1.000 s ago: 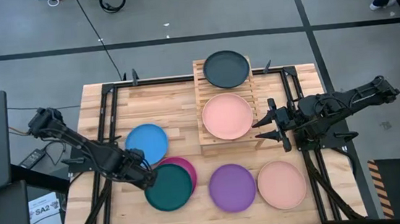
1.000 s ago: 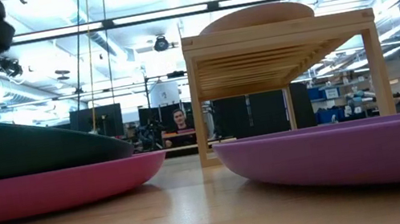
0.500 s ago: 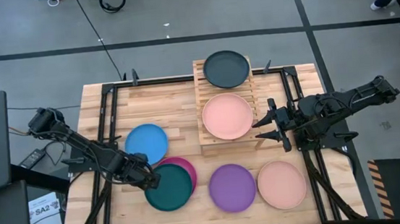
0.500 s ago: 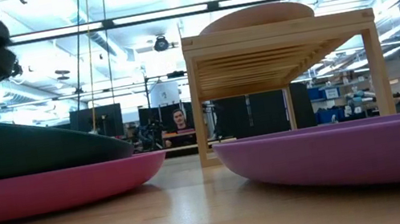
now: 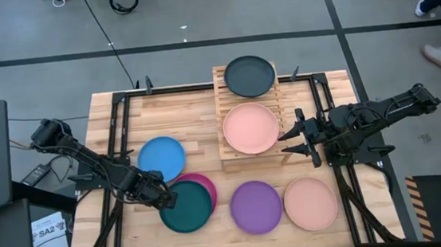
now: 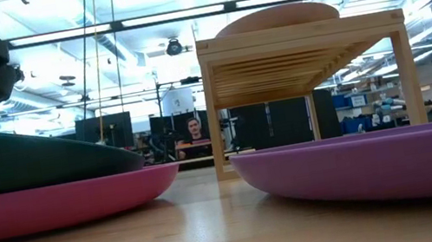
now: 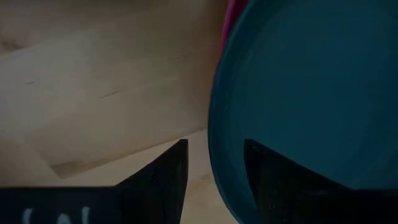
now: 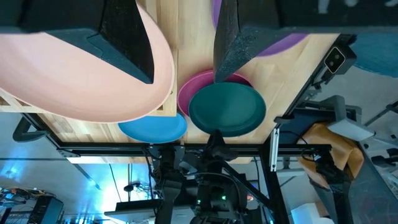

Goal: Place and stack plates onto a shelf
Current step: Stack the dark green plate on top of the black plate

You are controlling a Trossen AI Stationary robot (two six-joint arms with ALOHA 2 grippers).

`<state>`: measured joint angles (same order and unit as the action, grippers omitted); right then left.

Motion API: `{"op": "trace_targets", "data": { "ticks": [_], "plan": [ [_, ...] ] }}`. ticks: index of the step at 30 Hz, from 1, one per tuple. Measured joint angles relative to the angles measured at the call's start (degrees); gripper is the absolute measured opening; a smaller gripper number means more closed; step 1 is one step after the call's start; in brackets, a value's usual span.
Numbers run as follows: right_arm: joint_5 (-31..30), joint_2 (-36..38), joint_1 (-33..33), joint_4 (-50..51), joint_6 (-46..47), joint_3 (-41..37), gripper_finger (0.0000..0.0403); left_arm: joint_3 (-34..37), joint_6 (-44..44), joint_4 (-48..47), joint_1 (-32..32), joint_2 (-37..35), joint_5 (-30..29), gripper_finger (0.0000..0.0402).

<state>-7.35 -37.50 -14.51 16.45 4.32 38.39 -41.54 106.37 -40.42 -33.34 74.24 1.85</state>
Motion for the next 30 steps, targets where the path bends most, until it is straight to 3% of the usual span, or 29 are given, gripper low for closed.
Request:
{"op": "trace_targets", "data": {
  "ticks": [21, 30],
  "plan": [
    [0.0, 0.0, 0.0, 0.0, 0.0, 0.0, 0.0171, 0.0, 0.1, -0.1, 0.0, 0.0, 1.0, 0.0027],
    [0.0, 0.0, 0.0, 0.0, 0.0, 0.0, 0.0171, 0.0, -0.1, -0.1, 0.0, 0.0, 1.1, 0.0015]
  ]
}}
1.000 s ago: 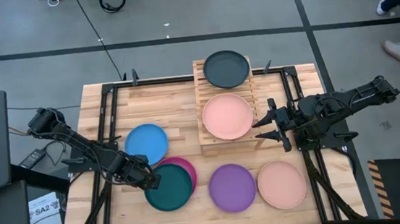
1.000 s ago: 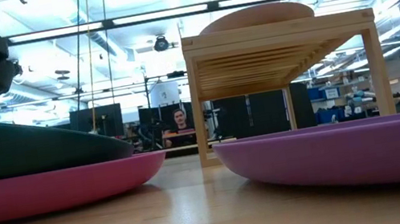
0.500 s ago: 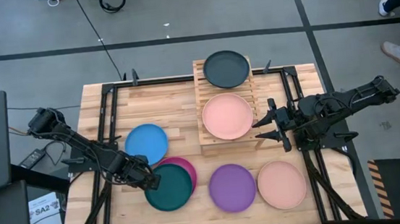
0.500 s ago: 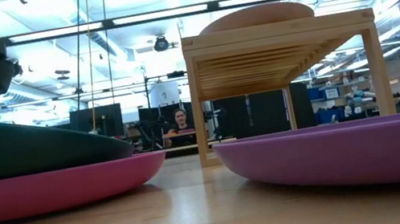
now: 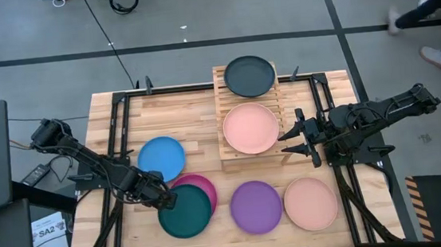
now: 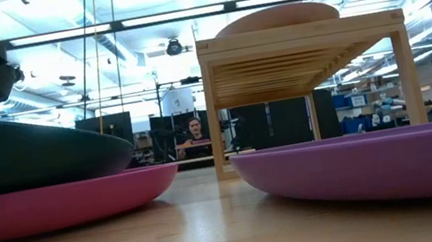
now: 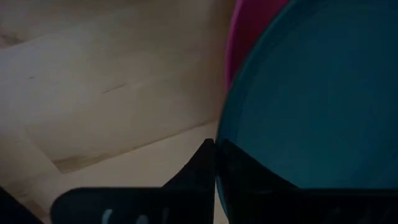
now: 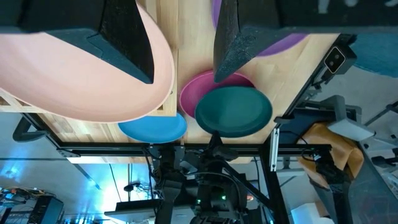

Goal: Place and stack plates onto a shelf
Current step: Stack the dark green plate on top of the black plate

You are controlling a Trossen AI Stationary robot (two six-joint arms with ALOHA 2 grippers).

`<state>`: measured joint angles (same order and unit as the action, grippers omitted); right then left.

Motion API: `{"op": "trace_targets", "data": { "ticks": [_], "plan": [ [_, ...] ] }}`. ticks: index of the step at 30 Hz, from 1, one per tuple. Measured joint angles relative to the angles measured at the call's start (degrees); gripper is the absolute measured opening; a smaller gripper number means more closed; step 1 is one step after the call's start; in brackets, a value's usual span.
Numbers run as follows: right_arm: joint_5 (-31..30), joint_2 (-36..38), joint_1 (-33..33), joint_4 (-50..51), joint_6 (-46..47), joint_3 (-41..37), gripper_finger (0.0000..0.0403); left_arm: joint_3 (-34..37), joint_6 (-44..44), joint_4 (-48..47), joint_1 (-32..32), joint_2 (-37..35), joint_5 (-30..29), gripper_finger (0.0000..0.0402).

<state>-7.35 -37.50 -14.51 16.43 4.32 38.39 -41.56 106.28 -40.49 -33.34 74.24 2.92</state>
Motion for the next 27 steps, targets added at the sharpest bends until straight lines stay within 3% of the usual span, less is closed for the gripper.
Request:
{"op": "trace_targets", "data": {
  "ticks": [6, 17, 27],
  "plan": [
    [0.0, 0.0, 0.0, 0.0, 0.0, 0.0, 0.0171, -0.5, -0.8, 0.0, 0.0, 0.0, 0.0, 0.0015],
    [0.0, 0.0, 0.0, 0.0, 0.0, 0.0, 0.0171, -8.1, -11.3, 0.0, 0.0, -0.1, -0.6, 0.0015],
    [0.0, 0.0, 0.0, -1.7, 0.0, 0.0, 0.0171, -16.3, -21.7, 0.0, 1.0, -0.1, -14.1, 0.0014]
  ]
}}
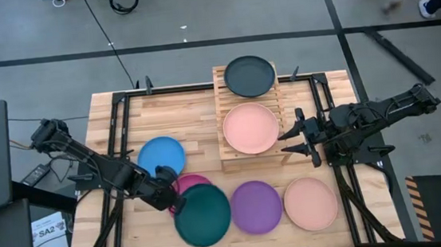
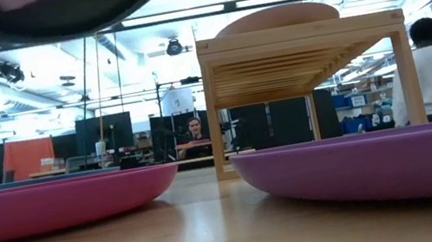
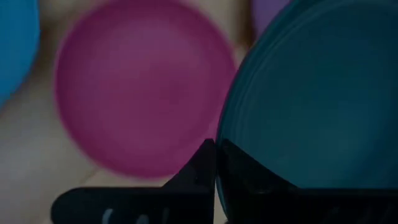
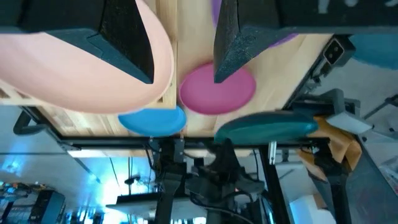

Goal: Place and stack plates onto a shelf
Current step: Stack the dark green plate on top of the black plate

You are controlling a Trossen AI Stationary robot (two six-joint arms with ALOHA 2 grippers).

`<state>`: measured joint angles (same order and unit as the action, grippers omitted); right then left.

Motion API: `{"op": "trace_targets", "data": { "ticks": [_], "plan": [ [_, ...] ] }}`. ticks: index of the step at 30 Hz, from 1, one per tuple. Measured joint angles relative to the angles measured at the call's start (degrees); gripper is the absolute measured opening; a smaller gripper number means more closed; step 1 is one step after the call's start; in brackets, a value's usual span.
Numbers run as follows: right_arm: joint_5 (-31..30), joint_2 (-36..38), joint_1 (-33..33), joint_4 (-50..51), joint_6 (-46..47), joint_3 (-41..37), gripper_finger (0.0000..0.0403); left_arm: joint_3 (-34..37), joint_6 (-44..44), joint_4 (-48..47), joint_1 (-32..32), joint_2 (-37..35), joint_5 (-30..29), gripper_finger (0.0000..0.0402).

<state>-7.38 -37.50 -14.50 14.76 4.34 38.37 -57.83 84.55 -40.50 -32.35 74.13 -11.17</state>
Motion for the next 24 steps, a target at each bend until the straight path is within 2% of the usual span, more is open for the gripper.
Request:
{"op": "trace_targets", "data": {
  "ticks": [12, 14, 20, 24],
  "plan": [
    [-2.0, 0.0, 0.0, -13.2, 3.4, 0.0, 0.0171, -8.4, -20.0, -0.1, 8.7, 0.0, -16.9, 0.0014],
    [-4.5, 0.0, 0.0, -14.8, 3.4, 0.0, 0.0171, -10.2, -24.0, -0.1, 10.7, 0.0, -19.0, 0.0014],
    [-17.6, 0.0, 0.0, -17.9, 3.5, 0.0, 0.0171, -15.8, -34.9, 0.2, 17.0, 0.0, -24.6, 0.0014],
    [-21.7, 0.0, 0.0, -19.5, 3.4, 0.0, 0.0171, -18.5, -41.1, 1.4, 21.0, 0.0, -28.4, 0.0014]
  ]
}}
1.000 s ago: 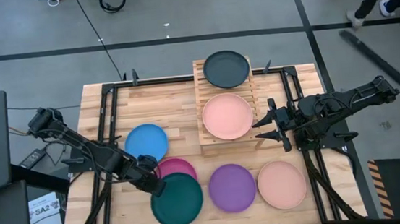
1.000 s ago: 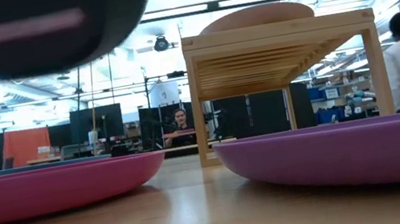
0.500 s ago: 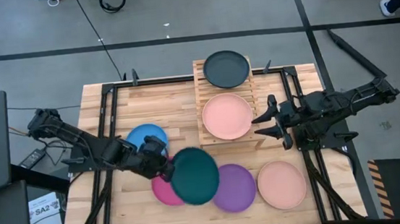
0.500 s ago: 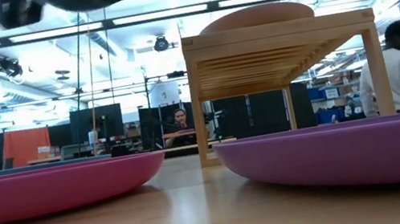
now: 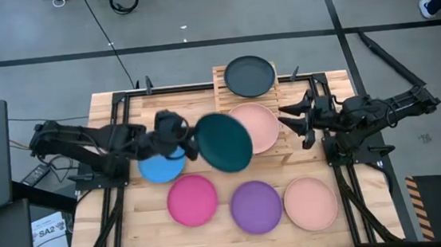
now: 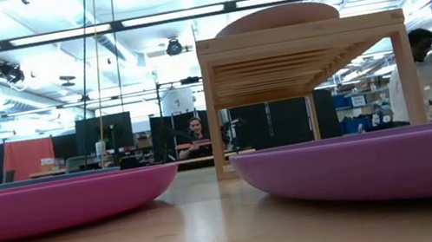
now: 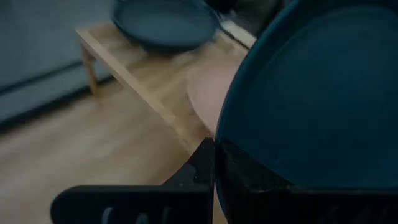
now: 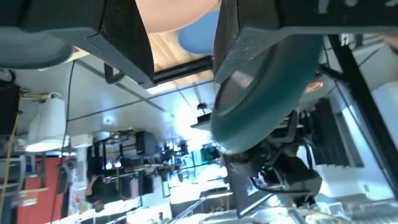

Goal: Place and stack plates onto a shelf
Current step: Stack the dark green plate on top of the black plate

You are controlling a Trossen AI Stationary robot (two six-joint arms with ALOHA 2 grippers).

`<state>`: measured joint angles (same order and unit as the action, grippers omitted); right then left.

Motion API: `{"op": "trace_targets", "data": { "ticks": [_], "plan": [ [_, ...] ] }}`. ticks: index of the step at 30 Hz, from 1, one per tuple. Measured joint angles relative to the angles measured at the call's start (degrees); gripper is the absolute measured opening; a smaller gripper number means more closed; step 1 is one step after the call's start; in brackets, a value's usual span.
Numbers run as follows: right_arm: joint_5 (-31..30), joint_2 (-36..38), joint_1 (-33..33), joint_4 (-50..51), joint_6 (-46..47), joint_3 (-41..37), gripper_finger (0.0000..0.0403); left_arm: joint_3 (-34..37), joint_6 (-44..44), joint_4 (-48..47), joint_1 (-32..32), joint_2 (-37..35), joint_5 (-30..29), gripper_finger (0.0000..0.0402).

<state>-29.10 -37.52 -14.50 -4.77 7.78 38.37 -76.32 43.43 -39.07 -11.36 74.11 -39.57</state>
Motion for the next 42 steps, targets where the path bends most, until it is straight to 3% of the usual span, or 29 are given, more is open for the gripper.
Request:
{"op": "trace_targets", "data": {
  "ticks": [7, 25, 33, 39, 42],
  "plan": [
    [-1.9, -3.0, 0.0, -5.5, -2.3, 0.0, 0.0171, -0.8, -8.0, 5.4, 6.9, 0.0, -2.4, 0.0014],
    [-21.0, -15.7, 0.6, -26.2, -15.3, 0.0, 0.0171, -0.7, -14.8, 12.0, 18.9, 0.2, -6.2, 0.0014],
    [-20.9, -22.2, 5.6, -38.4, -16.1, 0.0, 0.0171, -0.7, -14.7, 12.0, 19.7, 0.2, -6.4, 0.0014],
    [-13.8, -27.3, 8.1, -44.0, -16.1, 0.0, 0.0171, -0.7, -14.7, 12.2, 19.7, 0.2, -7.3, 0.0014],
    [-13.2, -29.7, 8.3, -47.0, -16.2, 0.0, 0.0171, -0.7, -14.7, 12.2, 19.7, 0.2, -8.3, 0.0014]
  ]
}}
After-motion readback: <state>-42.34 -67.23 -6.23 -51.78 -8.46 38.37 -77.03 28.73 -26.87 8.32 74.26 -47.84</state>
